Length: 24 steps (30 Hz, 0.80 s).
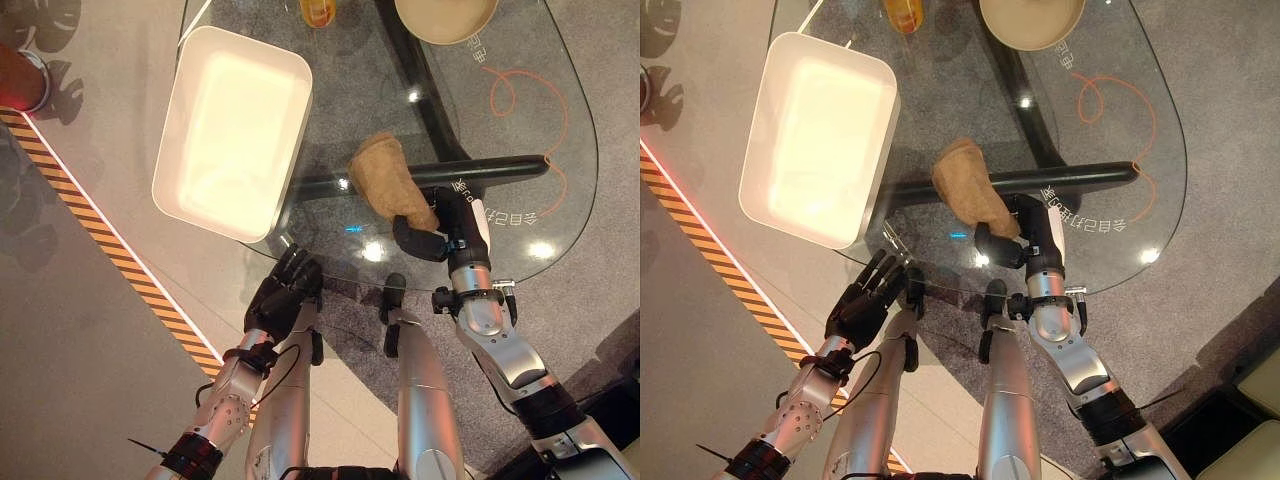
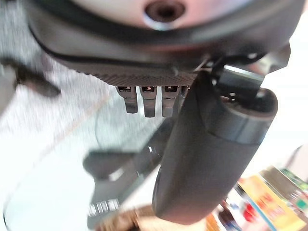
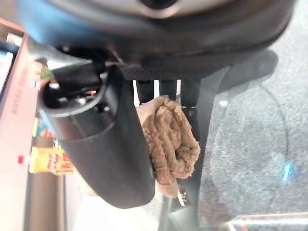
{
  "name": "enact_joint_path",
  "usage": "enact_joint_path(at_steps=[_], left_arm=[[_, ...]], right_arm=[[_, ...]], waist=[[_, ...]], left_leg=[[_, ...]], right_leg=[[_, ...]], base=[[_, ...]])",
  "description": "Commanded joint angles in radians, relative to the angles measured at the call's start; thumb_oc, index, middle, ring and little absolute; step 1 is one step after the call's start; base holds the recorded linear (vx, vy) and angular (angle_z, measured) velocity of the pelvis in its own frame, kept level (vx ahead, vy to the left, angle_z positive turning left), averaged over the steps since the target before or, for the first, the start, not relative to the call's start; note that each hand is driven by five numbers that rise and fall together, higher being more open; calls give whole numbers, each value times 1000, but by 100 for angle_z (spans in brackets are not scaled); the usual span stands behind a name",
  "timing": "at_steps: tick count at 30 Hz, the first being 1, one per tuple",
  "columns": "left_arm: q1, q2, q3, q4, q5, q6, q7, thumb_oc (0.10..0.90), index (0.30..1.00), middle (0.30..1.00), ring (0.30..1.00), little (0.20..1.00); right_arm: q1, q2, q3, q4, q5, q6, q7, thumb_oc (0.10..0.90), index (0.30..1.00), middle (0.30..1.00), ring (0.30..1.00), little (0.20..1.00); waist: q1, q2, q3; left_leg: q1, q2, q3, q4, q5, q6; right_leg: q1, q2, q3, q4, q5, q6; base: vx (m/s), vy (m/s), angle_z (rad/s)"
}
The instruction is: Wipe the table with a cloth and put it in the basket.
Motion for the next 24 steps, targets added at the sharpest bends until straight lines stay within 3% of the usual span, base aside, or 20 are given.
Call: enact_joint_path(at_steps=[1,6,12,16,21,24], left_arm=[[84,8,29,-146,-42,-29,-107,800,900,900,900,900],[80,21,33,-158,-12,-9,-94,800,900,900,900,900],[74,25,46,-190,-72,42,-197,800,900,900,900,900],[54,24,40,-202,-120,35,-232,800,900,900,900,900],[17,20,40,-204,-121,5,-167,800,900,900,900,900],[14,16,52,-205,-120,25,-144,800,900,900,900,900]], right_arm=[[-9,-9,-60,-241,56,-228,63,100,300,300,300,200],[7,-16,-69,-276,77,-263,122,100,300,300,300,200],[15,-40,-58,-302,83,-268,179,100,300,300,300,200],[11,-43,-38,-295,98,-275,208,100,300,300,300,200],[-1,-38,-3,-304,113,-268,237,100,300,300,300,200],[0,-31,9,-323,159,-267,290,100,300,300,300,200]], waist=[[-17,-16,-23],[-23,-20,-23],[-28,-29,-23],[-32,-35,-23],[-35,-41,-23],[-34,-43,-23]], left_leg=[[18,-39,74,139,-188,34],[16,-40,79,131,-181,34],[12,-36,90,131,-180,33],[8,-33,93,131,-177,31],[8,-35,93,126,-174,30],[6,-38,90,132,-174,29]], right_leg=[[47,57,-56,-170,116,23],[46,62,-53,-180,124,22],[45,66,-49,-184,122,22],[41,69,-46,-186,126,22],[41,70,-46,-192,128,22],[42,69,-44,-190,128,23]], base=[[0,0,0],[-16,6,-7],[-12,3,-7],[0,0,0],[-3,2,-2],[0,1,-1]])
